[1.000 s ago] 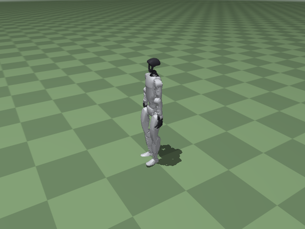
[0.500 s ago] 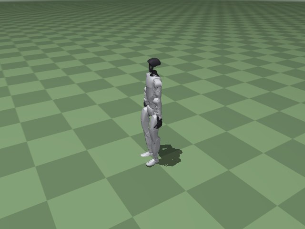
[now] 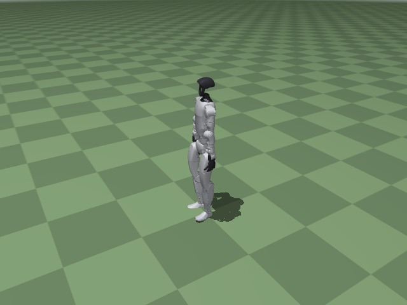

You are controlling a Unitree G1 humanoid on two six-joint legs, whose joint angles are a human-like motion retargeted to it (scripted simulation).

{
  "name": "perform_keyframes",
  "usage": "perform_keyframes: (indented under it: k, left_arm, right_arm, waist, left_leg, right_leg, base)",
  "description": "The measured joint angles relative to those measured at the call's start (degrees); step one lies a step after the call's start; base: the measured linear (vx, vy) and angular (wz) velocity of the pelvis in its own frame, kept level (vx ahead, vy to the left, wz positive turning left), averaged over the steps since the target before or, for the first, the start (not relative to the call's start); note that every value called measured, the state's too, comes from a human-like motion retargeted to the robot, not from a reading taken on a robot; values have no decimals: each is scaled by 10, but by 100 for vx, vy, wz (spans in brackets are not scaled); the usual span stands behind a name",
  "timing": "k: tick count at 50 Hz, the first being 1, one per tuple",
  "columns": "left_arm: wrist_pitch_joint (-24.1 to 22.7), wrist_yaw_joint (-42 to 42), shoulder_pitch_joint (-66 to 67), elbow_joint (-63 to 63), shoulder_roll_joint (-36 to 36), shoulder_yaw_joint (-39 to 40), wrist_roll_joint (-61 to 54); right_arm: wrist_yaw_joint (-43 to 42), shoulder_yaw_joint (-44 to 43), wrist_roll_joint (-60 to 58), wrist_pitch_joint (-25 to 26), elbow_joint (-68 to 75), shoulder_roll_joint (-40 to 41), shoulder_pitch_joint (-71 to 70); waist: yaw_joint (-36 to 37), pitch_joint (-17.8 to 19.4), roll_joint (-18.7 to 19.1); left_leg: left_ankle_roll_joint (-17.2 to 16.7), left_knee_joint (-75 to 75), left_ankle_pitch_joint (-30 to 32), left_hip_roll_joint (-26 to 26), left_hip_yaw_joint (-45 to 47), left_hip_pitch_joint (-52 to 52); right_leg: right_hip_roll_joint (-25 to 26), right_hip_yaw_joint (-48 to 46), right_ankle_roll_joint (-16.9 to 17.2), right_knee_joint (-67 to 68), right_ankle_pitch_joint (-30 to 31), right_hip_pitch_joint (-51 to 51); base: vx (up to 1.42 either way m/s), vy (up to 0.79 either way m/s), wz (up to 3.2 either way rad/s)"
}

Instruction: In place motions

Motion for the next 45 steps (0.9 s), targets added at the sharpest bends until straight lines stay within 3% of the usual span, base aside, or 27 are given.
perform_keyframes:
  k: [45]
  left_arm:
    - [5,-5,5,0,-2,9,5]
  right_arm:
    - [-1,-4,3,0,0,0,4]
  waist:
    - [-5,2,1]
  left_leg:
    - [-1,-3,6,-1,5,-3]
  right_leg:
    - [0,5,-1,-2,0,-2]
  base:
    - [0,0,0]
